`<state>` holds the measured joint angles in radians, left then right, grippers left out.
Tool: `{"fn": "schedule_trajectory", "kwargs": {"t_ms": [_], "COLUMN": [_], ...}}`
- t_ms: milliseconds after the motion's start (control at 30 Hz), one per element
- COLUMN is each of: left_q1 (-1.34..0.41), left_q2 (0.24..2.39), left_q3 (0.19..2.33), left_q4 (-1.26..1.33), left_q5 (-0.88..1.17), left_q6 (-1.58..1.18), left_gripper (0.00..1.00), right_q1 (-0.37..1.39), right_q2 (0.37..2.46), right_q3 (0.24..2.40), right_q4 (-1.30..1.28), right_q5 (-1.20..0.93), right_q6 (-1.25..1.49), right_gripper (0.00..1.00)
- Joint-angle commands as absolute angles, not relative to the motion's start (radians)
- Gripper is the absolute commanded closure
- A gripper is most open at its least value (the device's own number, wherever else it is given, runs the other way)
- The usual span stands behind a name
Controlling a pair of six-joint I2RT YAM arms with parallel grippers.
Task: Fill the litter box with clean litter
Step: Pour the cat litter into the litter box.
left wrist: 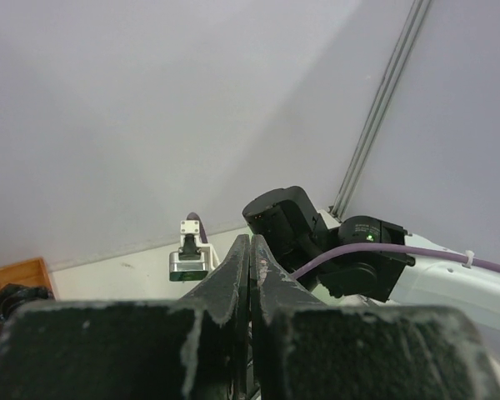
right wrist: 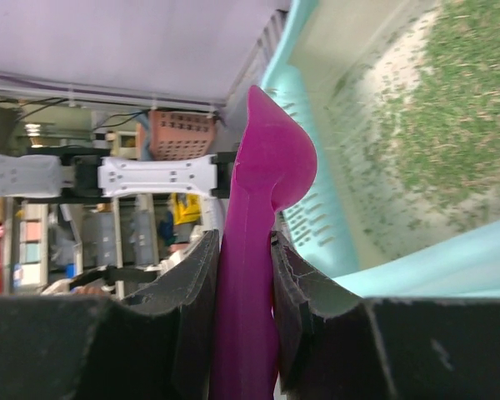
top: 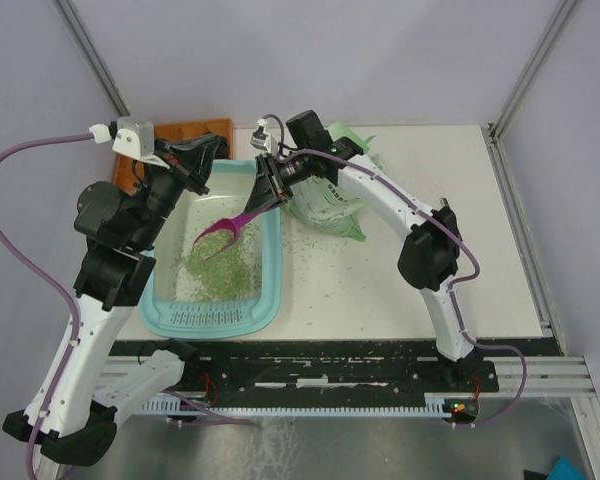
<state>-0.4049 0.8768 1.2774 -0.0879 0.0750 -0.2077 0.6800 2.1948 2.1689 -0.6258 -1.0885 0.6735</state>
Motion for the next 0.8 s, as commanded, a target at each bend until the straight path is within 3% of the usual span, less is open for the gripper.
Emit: {"fn": "schedule_trajectory", "kwargs": {"t_ms": [0,367,767], "left_q1": [-0.400,-0.399,-0.400], "left_q2": [0.873,0.898,0.915], "left_q3": [1.286,1.294,1.317], "left_q4": [-0.094,-0.181,-0.208], "left_q5": [0.032,-0.238,-0.275], "left_q6": [-0.153,-0.127,-0.098], "left_gripper": [0.97,0.97,0.97], "right_q1": [0.689,0.705,0.692], "right_q2": [2.236,2.310,2.397], "right_q3": [2.298,2.471,2.709], "right_q4": [-0.829,-0.925,-0.930], "right_q5": [-0.992,-0.853,-0.670], "right_q6": [0.437,0.297,0.184], "right_gripper": [0.98,0.98,0.98]}}
